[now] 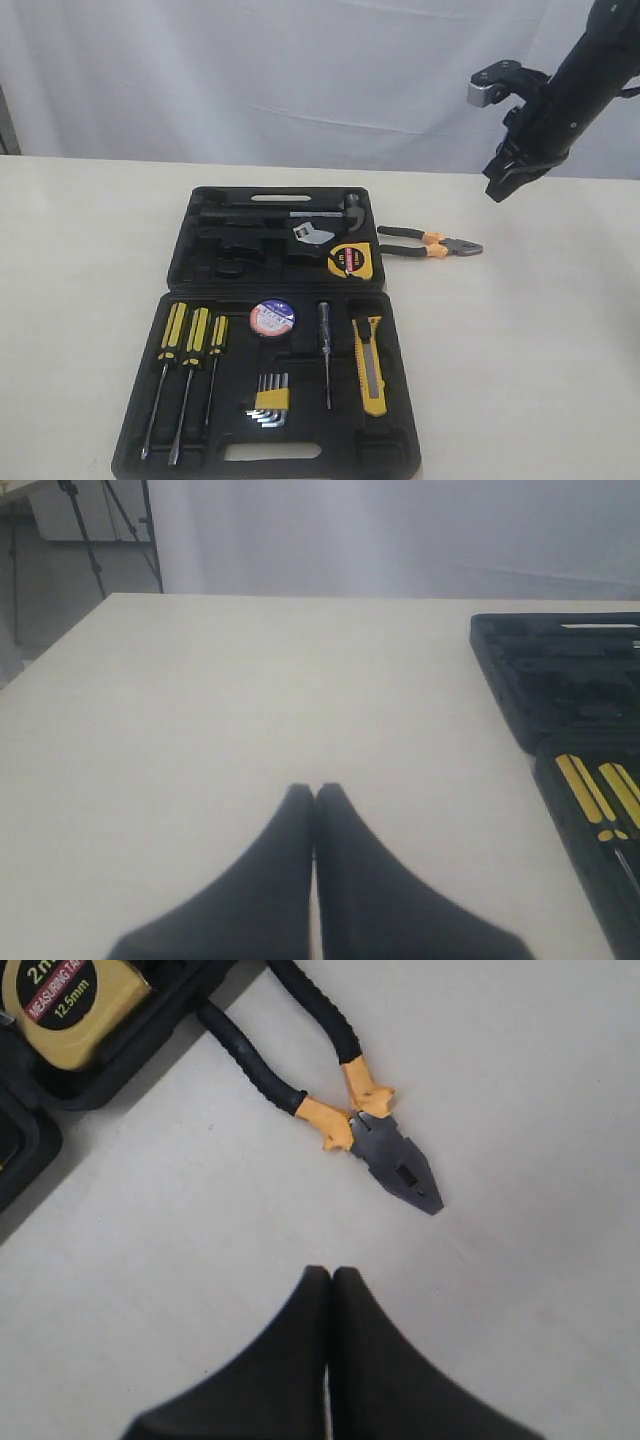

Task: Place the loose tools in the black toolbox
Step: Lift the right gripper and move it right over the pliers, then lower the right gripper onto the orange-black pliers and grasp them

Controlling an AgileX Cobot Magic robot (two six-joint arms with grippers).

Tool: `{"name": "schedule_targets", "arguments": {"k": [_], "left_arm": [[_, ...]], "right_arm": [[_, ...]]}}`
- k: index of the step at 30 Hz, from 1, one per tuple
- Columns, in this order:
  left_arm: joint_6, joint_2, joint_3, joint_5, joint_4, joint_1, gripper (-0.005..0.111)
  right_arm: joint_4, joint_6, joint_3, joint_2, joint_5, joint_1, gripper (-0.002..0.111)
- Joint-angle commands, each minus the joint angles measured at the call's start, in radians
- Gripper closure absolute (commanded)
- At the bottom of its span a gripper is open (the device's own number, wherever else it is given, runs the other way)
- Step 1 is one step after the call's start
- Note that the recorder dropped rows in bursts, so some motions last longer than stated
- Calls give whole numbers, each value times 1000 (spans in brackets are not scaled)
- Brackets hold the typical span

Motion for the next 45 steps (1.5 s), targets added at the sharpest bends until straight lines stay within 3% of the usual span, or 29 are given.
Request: {"name": "schedule_targets", "arguments": {"k": [1,16,24,28,32,36,41,45], "left_arm": [[-2,-1,3,-10,-10,-5,107],[-2,-1,3,-10,-10,-5,107],[-2,-1,3,-10,-10,-5,107],[-2,-1,3,-10,-10,-5,107],[-2,-1,3,-10,-10,-5,107],[-2,-1,3,-10,-10,-5,107],[-2,-1,3,-10,-10,-5,107],[-2,-1,3,-10,-10,-5,107]], "right_arm": [[1,5,0,25,-1,-5,109],[-37,-43,0,52,-15,-5,109],[10,-438,0,60,-126,15,109],[20,-733,0,71,-137,39,109],[16,-798,0,73,-208,71,108],[11,-773,0,83,-227,90,90],[15,-729,0,114,-231,100,52],[23,-698,0,130,-227,100,49]]}}
